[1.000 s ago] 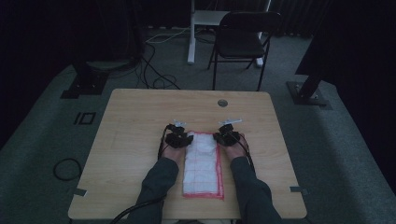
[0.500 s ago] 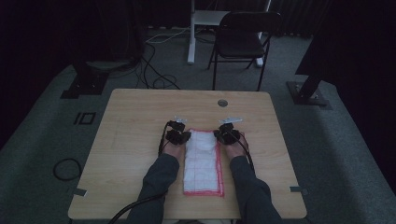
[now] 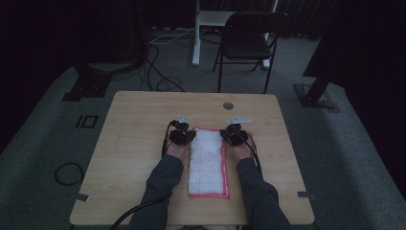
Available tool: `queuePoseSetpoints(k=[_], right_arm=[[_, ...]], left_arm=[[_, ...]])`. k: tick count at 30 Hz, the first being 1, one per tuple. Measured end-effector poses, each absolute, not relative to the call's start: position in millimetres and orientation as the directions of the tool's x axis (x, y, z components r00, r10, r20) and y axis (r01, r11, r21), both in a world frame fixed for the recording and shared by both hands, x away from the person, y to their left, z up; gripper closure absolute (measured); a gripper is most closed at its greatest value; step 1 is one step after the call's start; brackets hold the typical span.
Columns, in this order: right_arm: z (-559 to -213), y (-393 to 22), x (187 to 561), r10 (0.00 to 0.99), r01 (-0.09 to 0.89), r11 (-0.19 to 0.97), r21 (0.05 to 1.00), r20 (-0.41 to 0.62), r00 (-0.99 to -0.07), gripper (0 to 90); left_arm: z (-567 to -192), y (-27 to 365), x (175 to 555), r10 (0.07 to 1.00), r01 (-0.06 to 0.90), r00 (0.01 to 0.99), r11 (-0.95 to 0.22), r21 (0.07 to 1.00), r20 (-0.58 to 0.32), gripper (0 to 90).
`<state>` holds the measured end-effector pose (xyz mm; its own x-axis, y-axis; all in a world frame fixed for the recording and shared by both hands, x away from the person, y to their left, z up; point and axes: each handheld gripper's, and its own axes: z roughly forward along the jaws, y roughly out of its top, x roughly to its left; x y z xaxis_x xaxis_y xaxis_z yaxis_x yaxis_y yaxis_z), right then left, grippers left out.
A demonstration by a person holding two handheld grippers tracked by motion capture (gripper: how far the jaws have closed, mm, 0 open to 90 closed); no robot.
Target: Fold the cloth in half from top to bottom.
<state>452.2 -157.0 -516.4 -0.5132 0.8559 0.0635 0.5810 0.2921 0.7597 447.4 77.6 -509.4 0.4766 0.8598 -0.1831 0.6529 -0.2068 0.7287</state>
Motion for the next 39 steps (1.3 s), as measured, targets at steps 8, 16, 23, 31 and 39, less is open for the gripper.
queuePoseSetpoints(k=[8, 16, 23, 31, 39], right_arm=[[-508, -162, 452, 0.859, 0.565, 0.269, 0.780, 0.072, -0.507, 86.2], [-502, -166, 450, 0.859, 0.553, 0.248, 0.795, 0.083, -0.504, 86.2], [-495, -169, 447, 0.862, 0.541, 0.235, 0.808, 0.084, -0.500, 86.1], [-487, -169, 442, 0.853, 0.515, 0.242, 0.822, 0.073, -0.517, 86.1], [-486, -169, 430, 0.842, 0.496, 0.254, 0.830, 0.063, -0.537, 86.1]], left_arm=[[-497, 78, 450, 0.850, 0.635, 0.490, -0.196, 0.747, -0.193, 87.3], [-489, 77, 449, 0.838, 0.616, 0.510, -0.197, 0.763, -0.195, 87.4], [-479, 76, 447, 0.830, 0.595, 0.524, -0.194, 0.780, -0.192, 87.4], [-477, 80, 440, 0.823, 0.579, 0.534, -0.189, 0.793, -0.194, 87.4], [-478, 85, 426, 0.812, 0.564, 0.548, -0.180, 0.806, -0.202, 87.4]])
